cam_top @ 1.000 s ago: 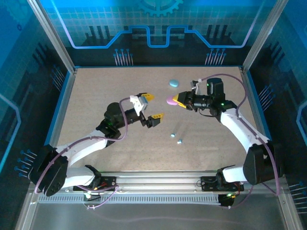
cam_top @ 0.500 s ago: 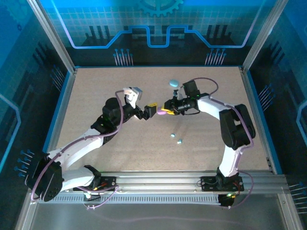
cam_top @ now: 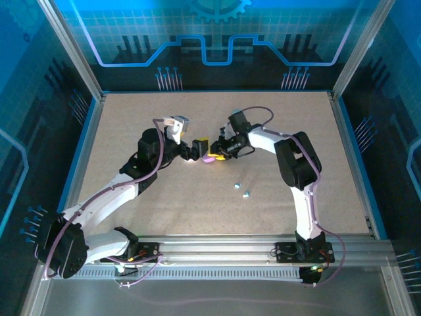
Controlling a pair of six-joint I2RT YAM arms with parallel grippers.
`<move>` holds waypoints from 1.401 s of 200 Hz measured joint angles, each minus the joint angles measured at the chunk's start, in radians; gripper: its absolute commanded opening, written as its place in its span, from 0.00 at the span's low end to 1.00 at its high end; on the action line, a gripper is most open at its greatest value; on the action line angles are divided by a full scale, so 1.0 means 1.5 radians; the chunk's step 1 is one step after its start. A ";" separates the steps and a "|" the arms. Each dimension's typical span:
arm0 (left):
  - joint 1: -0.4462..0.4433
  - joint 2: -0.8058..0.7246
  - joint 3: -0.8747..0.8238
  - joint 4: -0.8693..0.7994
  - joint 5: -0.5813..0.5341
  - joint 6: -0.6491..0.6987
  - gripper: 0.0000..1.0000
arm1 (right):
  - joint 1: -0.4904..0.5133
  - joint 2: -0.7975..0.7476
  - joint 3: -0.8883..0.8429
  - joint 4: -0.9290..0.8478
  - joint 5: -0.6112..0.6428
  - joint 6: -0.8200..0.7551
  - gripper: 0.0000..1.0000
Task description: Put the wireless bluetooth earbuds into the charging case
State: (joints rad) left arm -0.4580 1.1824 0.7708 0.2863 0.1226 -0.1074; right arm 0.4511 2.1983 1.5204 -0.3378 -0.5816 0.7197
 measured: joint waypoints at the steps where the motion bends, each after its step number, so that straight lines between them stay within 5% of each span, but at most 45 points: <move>1: 0.000 0.000 0.000 -0.001 0.001 0.000 0.99 | 0.000 0.001 0.001 0.000 0.000 -0.001 0.25; 150: 0.006 0.000 0.000 -0.013 0.022 -0.003 0.99 | 0.013 0.012 0.029 -0.047 0.030 -0.035 0.51; 280: 0.007 0.000 0.023 -0.049 -0.020 -0.058 0.99 | 0.007 -0.046 0.031 -0.114 0.105 -0.096 0.60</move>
State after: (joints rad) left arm -0.4477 1.1828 0.8055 0.2131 0.0925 -0.1940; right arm 0.4610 2.1292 1.5665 -0.5087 -0.4236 0.5751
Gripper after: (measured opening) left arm 0.989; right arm 0.603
